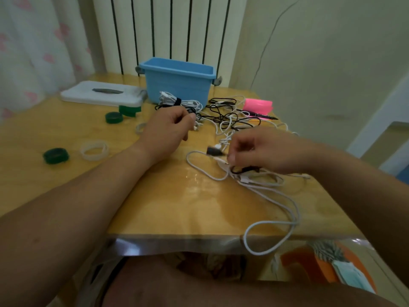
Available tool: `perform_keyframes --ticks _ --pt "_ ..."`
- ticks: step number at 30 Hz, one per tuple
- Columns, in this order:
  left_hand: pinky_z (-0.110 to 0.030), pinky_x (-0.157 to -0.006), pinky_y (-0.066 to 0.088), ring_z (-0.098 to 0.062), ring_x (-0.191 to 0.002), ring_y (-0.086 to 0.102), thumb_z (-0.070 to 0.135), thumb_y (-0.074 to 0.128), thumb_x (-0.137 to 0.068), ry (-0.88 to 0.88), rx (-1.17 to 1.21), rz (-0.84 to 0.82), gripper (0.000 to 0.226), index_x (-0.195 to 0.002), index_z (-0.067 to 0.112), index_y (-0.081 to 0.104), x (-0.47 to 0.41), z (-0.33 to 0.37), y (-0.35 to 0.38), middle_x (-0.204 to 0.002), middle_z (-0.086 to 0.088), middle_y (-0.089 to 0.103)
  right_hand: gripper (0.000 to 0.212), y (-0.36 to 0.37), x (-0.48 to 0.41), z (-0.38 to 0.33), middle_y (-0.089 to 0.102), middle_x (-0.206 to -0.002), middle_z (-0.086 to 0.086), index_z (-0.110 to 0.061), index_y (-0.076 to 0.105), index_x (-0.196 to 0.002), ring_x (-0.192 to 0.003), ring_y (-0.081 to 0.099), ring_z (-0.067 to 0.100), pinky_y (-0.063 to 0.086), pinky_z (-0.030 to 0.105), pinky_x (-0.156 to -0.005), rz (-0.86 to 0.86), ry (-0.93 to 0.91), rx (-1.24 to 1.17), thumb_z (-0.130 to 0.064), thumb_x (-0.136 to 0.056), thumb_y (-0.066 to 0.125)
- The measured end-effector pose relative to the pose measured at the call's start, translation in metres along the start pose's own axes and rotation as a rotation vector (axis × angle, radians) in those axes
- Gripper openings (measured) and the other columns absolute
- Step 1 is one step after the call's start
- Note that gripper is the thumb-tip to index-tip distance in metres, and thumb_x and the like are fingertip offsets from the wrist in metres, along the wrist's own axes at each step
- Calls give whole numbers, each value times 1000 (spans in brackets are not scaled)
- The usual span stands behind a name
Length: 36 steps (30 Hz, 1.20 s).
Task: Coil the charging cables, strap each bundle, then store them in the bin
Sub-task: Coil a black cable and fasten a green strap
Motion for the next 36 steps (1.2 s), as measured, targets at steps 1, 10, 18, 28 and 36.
perform_keyframes --ticks 1,10,18,28,36 --pt "-30 -64 49 -5 -60 58 34 59 -110 -11 11 16 35 -85 12 69 -1 0 -1 -69 1 69 4 -11 -4 0 78 -93 -4 -23 72 -95 -91 74 12 57 31 -81 58 8 -115 -25 -98 73" --pt "-39 -88 58 -13 -98 65 31 62 -107 -75 25 193 17 -121 21 61 -12 -10 -3 -108 4 66 10 -30 -92 5 73 -74 7 -17 71 -103 -60 72 18 64 42 -69 465 101 -412 -27 -103 68" --pt "-52 -118 39 -14 -130 53 30 65 -96 225 -356 49 68 -160 22 44 -11 7 -2 -135 1 66 10 -6 -119 -21 71 -72 -11 -23 77 -91 -63 62 -1 43 17 -61 394 -199 -161 -30 -98 74" --pt "-36 -69 45 -8 -77 56 30 47 -115 -60 -44 80 25 -102 15 62 -25 -13 -3 -85 7 62 21 -4 -103 25 72 -85 -11 -31 73 -97 -80 67 2 52 26 -72 357 -32 -124 -52 -93 72" --pt "-23 -50 49 -18 -64 63 24 36 -117 -263 273 426 26 -109 14 58 -25 -19 -36 -72 -4 65 20 -21 -99 29 65 -102 -6 -32 73 -113 -102 61 20 51 46 -90 639 -52 126 -43 -99 65"
Point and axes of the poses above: each hand's wrist, its own x-axis away from the middle knuckle, its own y-axis out of the palm, z = x × y, the point moved 4 cm from there along -x, towards the middle knuckle
